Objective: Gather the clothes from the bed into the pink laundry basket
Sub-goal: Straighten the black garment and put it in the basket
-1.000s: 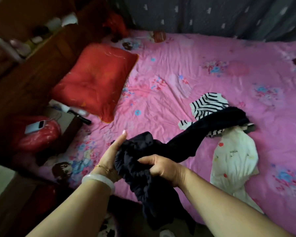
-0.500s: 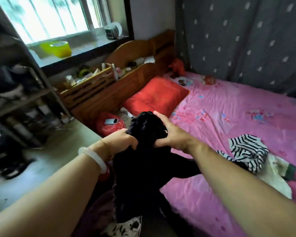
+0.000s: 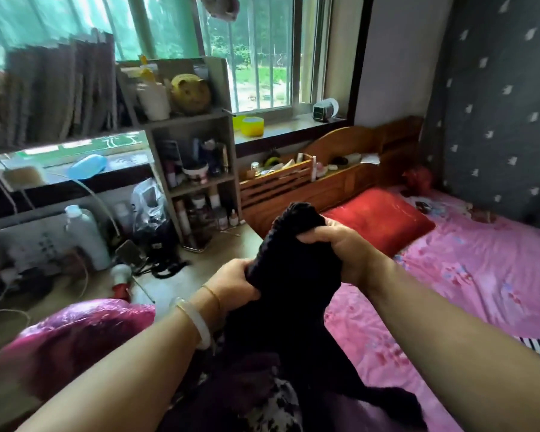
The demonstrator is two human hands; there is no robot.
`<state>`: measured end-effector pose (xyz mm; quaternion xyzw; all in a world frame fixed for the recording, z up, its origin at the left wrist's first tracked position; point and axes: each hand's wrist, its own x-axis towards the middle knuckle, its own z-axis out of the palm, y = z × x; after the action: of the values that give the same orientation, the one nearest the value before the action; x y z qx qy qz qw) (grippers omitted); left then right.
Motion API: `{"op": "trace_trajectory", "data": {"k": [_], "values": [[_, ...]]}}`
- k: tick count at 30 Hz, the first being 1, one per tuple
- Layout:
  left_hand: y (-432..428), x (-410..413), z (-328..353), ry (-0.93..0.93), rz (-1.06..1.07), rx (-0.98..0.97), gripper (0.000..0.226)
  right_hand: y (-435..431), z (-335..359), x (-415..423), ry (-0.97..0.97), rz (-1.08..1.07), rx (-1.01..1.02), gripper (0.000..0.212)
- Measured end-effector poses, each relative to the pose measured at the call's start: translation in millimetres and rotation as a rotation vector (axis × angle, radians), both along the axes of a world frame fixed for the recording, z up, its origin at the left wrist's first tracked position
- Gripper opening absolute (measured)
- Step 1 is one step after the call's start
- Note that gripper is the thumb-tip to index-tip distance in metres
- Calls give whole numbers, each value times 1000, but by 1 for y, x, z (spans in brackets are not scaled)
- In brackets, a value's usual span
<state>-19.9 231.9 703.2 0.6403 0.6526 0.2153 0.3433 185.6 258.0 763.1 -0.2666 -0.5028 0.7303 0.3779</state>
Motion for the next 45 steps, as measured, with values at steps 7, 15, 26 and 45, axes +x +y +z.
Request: {"op": "trace_trajectory", "data": {"k": [7,15,26,45], "values": [[-33,-3,-49,-94,134,-82,64,-18,13,5,121,-16,-197,26],[-26,22,1,-396,465,-87,17,3,-13,40,-587,-488,250,31],[-13,78,50,-1048,425,-323,26,-30,-18,20,-606,-9,265,57],[-55,22,-1,-415,100,-46,37,-28,49,4,-243,-96,321,57]]}}
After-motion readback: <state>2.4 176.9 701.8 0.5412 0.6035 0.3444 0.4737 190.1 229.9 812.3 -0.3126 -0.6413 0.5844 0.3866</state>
